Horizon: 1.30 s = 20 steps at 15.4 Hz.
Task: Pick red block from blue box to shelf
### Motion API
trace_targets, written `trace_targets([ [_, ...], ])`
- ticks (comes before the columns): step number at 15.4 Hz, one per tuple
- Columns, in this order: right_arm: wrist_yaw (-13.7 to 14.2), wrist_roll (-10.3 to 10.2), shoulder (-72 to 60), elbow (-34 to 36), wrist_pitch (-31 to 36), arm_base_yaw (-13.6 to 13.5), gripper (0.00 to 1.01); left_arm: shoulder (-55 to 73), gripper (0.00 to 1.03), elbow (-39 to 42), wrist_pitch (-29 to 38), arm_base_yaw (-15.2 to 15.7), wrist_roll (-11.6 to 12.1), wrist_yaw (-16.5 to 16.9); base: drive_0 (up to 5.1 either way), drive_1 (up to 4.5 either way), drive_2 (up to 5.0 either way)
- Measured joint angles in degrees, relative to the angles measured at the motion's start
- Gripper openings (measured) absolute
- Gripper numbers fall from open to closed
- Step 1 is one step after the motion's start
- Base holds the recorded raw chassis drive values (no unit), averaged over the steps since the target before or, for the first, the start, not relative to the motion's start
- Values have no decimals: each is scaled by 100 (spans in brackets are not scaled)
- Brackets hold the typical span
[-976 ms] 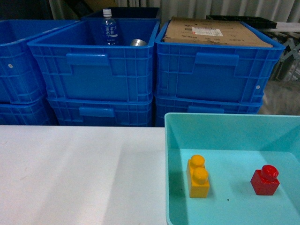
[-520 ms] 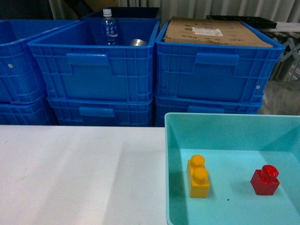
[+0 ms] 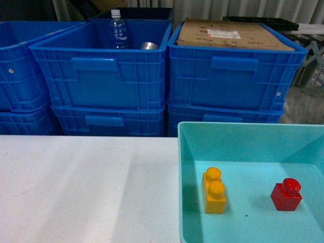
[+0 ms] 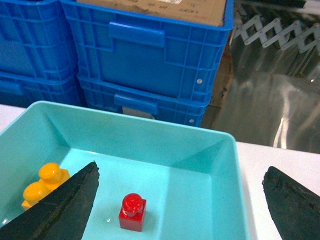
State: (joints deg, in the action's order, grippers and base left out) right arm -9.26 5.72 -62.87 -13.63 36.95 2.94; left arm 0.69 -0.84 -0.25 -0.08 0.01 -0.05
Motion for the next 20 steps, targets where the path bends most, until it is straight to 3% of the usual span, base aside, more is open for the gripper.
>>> trace_targets([
  [4,-310,81,-1325,-824,-210,-114,98,0,98,0,0,0,0,0,0,0,0],
  [8,55,417,-2492,-1360,-175,-708,98,0,98,0,0,0,0,0,0,0,0],
  [12,304,382,-3241,-1316,332,-1172,98,0,98,0,2,0,0,2,0,0,0],
  [16,356,245,-4260,-1274,804,-1115,98,0,98,0,2,0,0,0,0,0,0],
  [20,278,254,-4586,-1703,697,-960,98,0,98,0,2,0,0,-2,0,0,0],
])
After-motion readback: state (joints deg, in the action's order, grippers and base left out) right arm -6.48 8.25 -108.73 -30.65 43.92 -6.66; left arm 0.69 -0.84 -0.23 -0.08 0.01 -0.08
